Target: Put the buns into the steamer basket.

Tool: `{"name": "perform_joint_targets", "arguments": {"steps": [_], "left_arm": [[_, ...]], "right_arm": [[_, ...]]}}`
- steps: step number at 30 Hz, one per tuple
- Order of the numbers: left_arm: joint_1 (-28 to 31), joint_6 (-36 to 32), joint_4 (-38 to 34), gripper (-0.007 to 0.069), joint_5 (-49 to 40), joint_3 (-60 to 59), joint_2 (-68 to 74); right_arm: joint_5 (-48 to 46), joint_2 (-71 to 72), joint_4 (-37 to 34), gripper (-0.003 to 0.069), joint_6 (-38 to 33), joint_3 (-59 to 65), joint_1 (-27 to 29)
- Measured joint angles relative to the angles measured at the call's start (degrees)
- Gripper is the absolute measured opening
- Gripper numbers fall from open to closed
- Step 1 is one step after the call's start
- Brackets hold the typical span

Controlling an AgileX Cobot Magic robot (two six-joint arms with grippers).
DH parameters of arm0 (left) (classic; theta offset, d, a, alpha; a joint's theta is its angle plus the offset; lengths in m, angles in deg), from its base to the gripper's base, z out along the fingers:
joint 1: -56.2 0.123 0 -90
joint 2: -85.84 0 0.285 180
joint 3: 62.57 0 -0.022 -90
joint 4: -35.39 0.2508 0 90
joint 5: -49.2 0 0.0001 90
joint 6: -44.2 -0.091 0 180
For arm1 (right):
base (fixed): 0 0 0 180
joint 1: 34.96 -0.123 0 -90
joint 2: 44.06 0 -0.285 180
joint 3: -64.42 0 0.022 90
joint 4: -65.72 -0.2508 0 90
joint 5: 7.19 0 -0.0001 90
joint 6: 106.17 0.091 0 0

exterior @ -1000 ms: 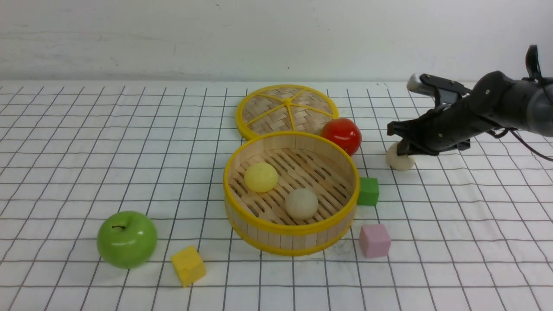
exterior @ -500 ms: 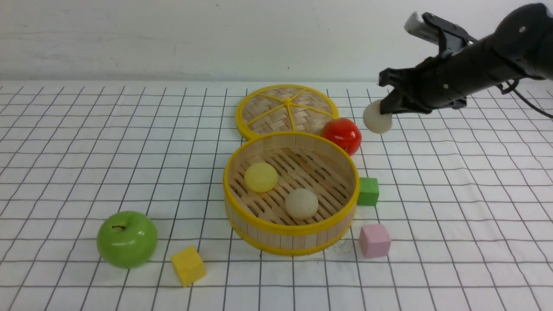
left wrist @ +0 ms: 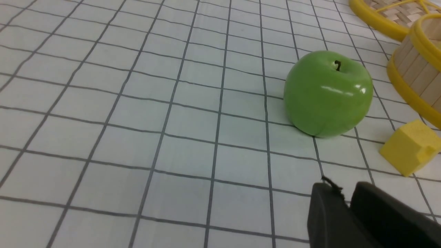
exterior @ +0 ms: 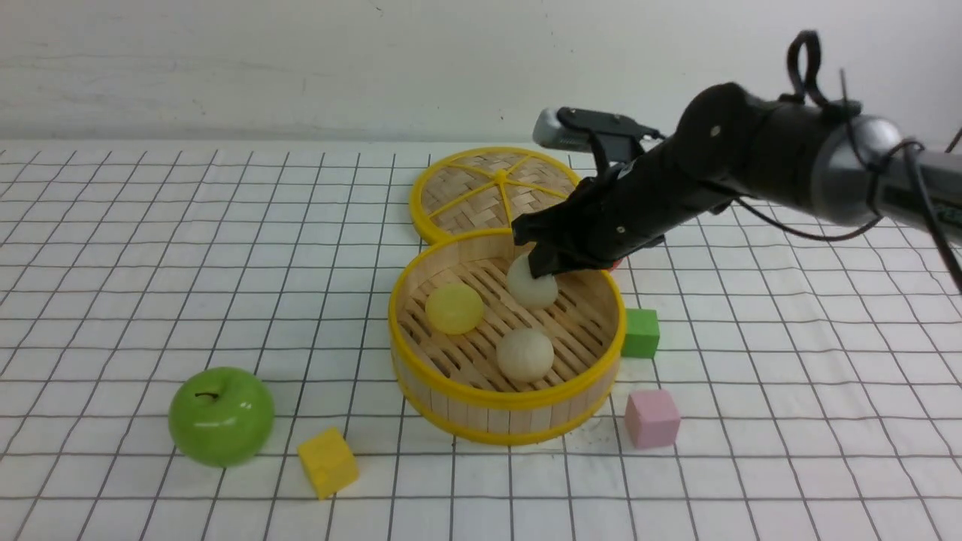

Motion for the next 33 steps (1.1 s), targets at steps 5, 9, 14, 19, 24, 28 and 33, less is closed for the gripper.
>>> {"name": "perform_joint_targets", "arguments": {"steps": [5,9,14,19,24,28,33], "left_arm": [[0.0,0.0,0.0,0.0106,0.0,0.0,0.0],[0.0,0.0,0.0,0.011,0.0,0.0,0.0],[0.0,0.0,0.0,0.0113,0.0,0.0,0.0],[0.0,0.0,0.0,0.012,0.0,0.0,0.0],[0.0,0.0,0.0,0.0125,0.0,0.0,0.0],[0.0,0.0,0.0,0.0128,0.0,0.0,0.0],[0.0,0.0,0.0,0.0132,0.0,0.0,0.0]], "right_arm": [[1.87,-0.88,0.38,0.0263,1.69,0.0,-0.14],[0.02,0.46,0.45,0.0393,1.84,0.0,-0.14],[-4.07,5.36,2.02,0.0454,1.91,0.0,-0.19],[-13.35,16.69,8.37,0.0455,5.47,0.0,-0.25],[-25.66,29.16,22.19,0.0427,13.6,0.0,-0.25],[-33.74,37.73,30.92,0.0371,17.08,0.0,-0.25],[-36.94,51.39,34.3,0.0227,22.77,3.94,-0.25]]}}
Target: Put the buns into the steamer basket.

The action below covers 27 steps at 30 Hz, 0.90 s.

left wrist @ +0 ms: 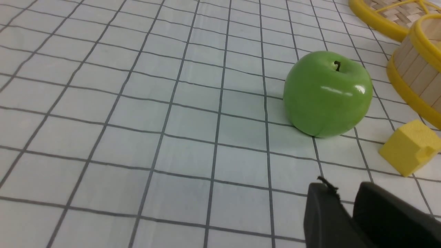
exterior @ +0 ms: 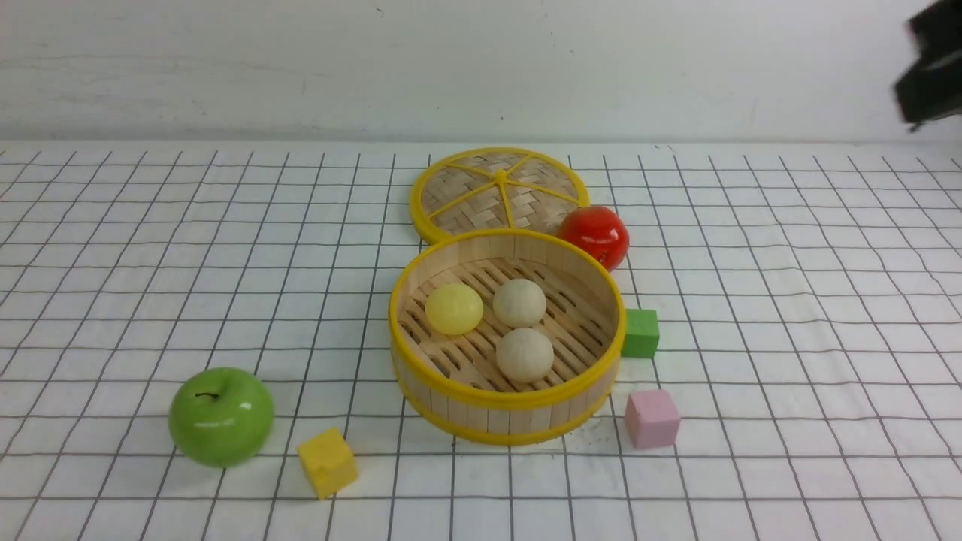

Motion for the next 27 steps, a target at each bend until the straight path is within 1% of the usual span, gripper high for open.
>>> {"name": "perform_joint_targets", "arguments": {"steps": [4,5,6,7,8,9,10,12,16,21,27], "left_arm": [[0.0,0.0,0.0,0.0136,0.0,0.0,0.0],[0.0,0.0,0.0,0.0136,0.0,0.0,0.0],[0.0,0.0,0.0,0.0138,0.0,0.0,0.0],[0.0,0.0,0.0,0.0139,0.0,0.0,0.0],[0.0,0.0,0.0,0.0141,0.0,0.0,0.0],[0.0,0.0,0.0,0.0143,0.0,0.0,0.0],[0.0,0.0,0.0,0.0144,0.0,0.0,0.0],[0.0,0.0,0.0,0.0144,0.0,0.0,0.0],[0.0,0.0,0.0,0.0144,0.0,0.0,0.0],[0.0,0.0,0.0,0.0147,0.0,0.0,0.0],[0.0,0.0,0.0,0.0155,0.0,0.0,0.0]], "right_arm": [[-0.45,12.88,-0.5,0.0083,2.34,9.93,0.0],[-0.45,12.88,-0.5,0.0076,2.31,10.53,0.0],[-0.35,18.77,-0.43,0.0015,2.47,15.47,0.0],[-0.34,19.41,-0.43,0.001,2.47,16.72,0.0],[0.17,24.59,-0.03,-0.0014,2.54,21.07,0.0],[0.89,27.7,0.38,-0.002,2.61,24.77,0.0],[1.22,28.89,0.44,-0.002,2.61,25.37,0.0],[3.92,35.02,1.65,-0.002,2.61,32.59,0.0],[6.59,44.82,1.87,-0.0018,2.64,42.11,0.0],[6.56,54.01,1.87,-0.0016,2.64,51.6,0.0],[4.69,59.16,1.87,-0.001,2.64,58.36,0.0]]}}
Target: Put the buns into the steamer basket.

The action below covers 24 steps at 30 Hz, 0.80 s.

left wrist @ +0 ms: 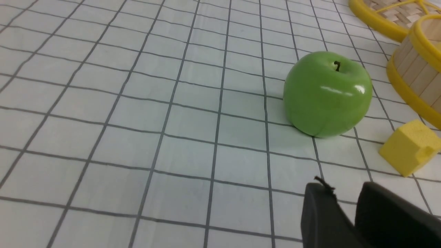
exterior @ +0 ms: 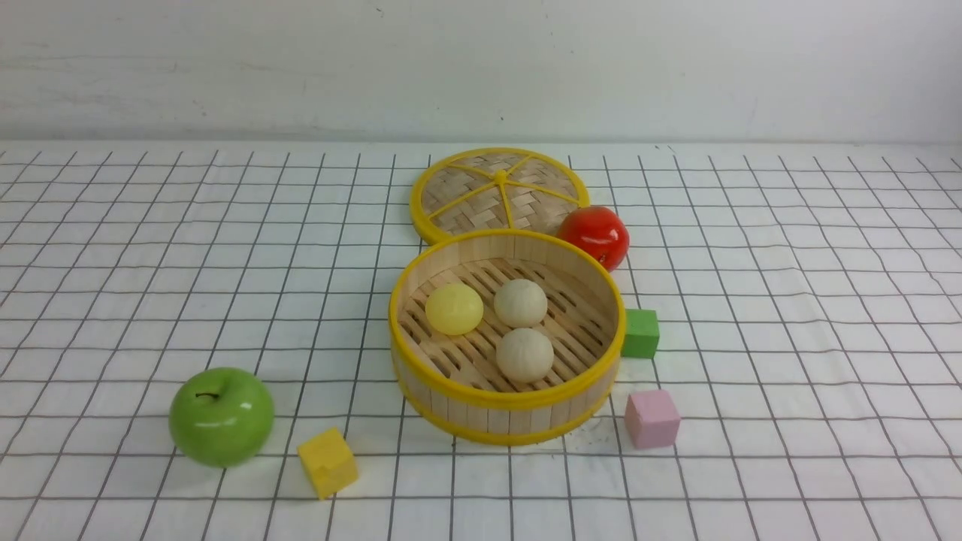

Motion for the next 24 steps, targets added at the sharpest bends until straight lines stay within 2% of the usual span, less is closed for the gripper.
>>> {"name": "perform_joint_targets", "arguments": {"steps": [8,16,19,24], "left_arm": [[0.0,0.0,0.0,0.016,0.0,0.0,0.0],[0.0,0.0,0.0,0.0162,0.0,0.0,0.0],[0.0,0.0,0.0,0.0162,0.0,0.0,0.0],[0.0,0.0,0.0,0.0162,0.0,0.0,0.0]], "right_arm": [[-1.27,0.54,0.0,-0.0003,0.0,3.58,0.09],[-0.94,0.54,1.19,0.0003,0.05,3.7,6.91],[2.11,0.84,1.04,0.0004,0.26,3.81,9.96],[15.2,0.9,-1.99,0.0011,-7.11,3.89,16.6]]}}
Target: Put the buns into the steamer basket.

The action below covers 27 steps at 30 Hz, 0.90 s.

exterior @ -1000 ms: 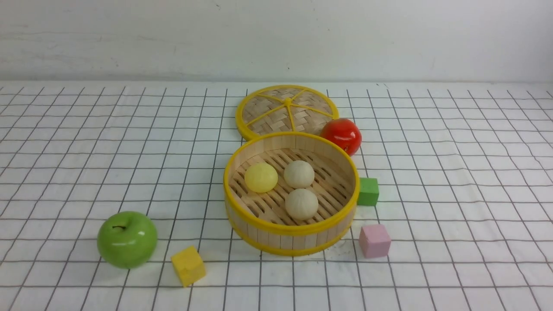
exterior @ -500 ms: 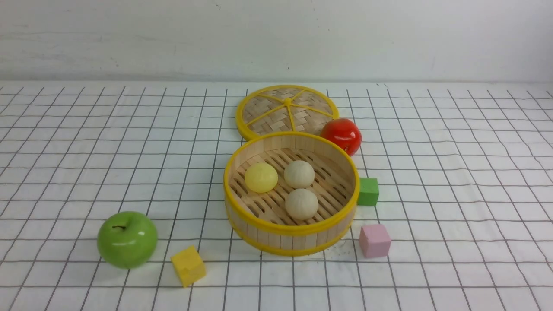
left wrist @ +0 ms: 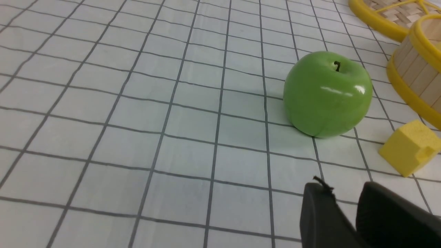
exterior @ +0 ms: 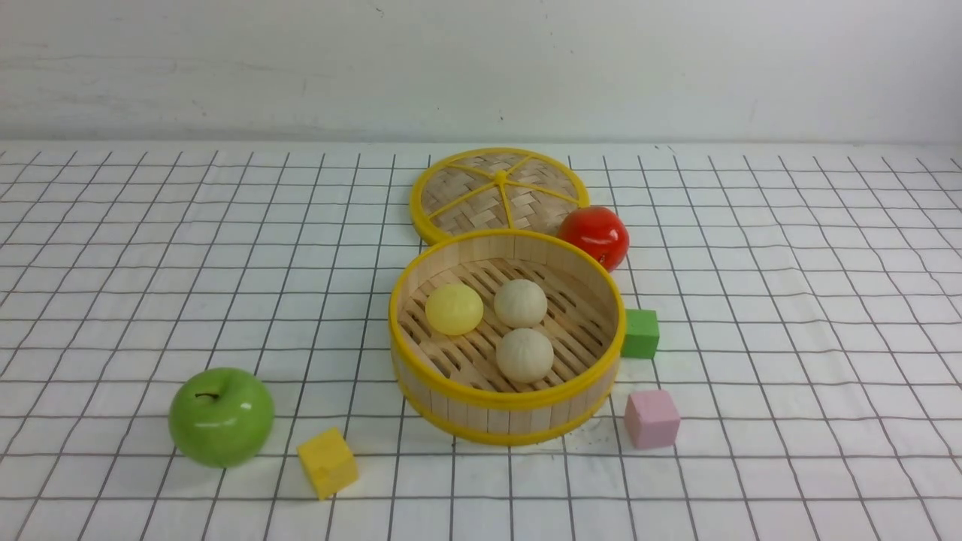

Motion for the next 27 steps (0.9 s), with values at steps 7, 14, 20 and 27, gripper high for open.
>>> {"name": "perform_joint_targets", "arguments": {"steps": [7,14,20,27], "left_arm": [[0.0,0.0,0.0,0.0162,0.0,0.0,0.0],[0.0,0.0,0.0,0.0164,0.01,0.0,0.0],[0.0,0.0,0.0,0.0165,-0.32,0.0,0.0],[0.06,0.0,0.0,0.0175,-0.27,0.0,0.0]], "right_arm": [[16.93,2.24,-1.92,0.002,-9.66,6.87,6.52],[24.44,8.52,-2.23,0.0027,-9.85,24.17,6.65],[27.89,8.58,-5.6,0.0032,-9.85,30.48,6.76],[28.67,8.58,-6.83,0.0032,-9.85,30.67,6.76]]}}
